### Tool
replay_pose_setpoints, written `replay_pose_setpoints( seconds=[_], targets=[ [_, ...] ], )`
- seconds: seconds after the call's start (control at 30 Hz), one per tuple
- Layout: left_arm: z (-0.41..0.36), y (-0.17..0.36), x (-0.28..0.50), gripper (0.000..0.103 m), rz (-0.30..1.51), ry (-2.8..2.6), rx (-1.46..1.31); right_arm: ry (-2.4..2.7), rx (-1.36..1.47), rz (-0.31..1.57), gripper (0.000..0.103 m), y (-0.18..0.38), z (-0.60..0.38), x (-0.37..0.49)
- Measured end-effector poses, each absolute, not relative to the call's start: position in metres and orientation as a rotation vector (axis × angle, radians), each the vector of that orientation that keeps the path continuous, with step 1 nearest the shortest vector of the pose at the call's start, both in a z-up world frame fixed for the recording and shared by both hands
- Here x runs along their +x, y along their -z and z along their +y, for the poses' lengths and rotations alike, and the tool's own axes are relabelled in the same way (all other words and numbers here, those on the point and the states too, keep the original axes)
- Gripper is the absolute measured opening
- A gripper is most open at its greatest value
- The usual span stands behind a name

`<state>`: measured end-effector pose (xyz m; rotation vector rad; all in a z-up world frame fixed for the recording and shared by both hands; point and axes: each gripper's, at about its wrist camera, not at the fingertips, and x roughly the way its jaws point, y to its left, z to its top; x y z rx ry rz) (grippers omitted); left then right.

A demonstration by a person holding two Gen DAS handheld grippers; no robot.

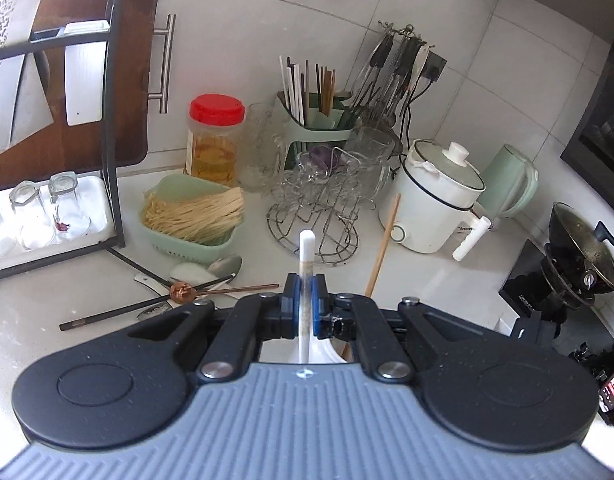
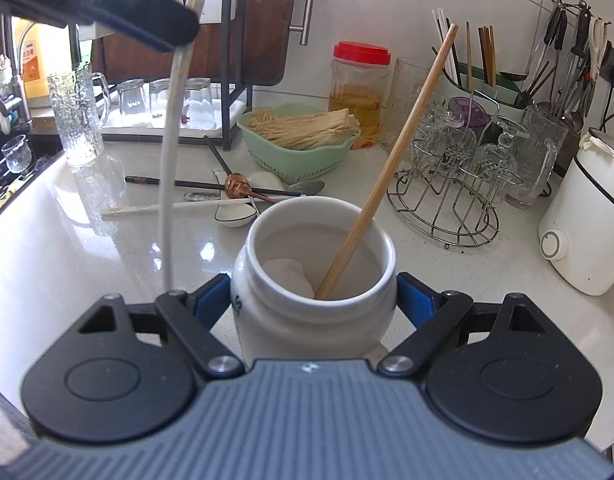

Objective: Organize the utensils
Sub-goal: 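Lower the white chopstick into the white jar with the left gripper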

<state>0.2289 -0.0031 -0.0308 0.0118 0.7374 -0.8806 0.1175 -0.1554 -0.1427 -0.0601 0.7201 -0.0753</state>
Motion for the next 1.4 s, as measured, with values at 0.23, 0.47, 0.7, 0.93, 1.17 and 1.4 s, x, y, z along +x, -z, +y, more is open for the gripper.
replay_pose_setpoints(
  seconds=[0.23,0.47,0.7,0.93,1.17,1.4],
  targets=[
    [-0.006,0.020,0.224,0.006,0.718,0.899,0.017,0.075,-0.058,0.717,0.090,0.143,-0.156,0.117],
    [-0.001,-0.003,0.221,0.006,0.678,0.911,0.022,0.077,-0.057,0.718,0.090,0.143,-0.155,0.117],
    [0.002,-0.037,0.219,0.006,0.605,0.920,0.027,0.082,-0.054,0.719,0.090,0.143,-0.155,0.117],
    [-0.007,-0.070,0.222,0.006,0.536,0.953,0.040,0.089,-0.048,0.722,0.090,0.142,-0.155,0.118],
    [-0.023,-0.094,0.222,0.006,0.486,1.014,0.057,0.091,-0.047,0.722,0.090,0.142,-0.155,0.119],
    [-0.047,-0.078,0.226,0.006,0.505,1.049,0.104,0.095,-0.048,0.713,0.090,0.143,-0.155,0.117]
  ],
)
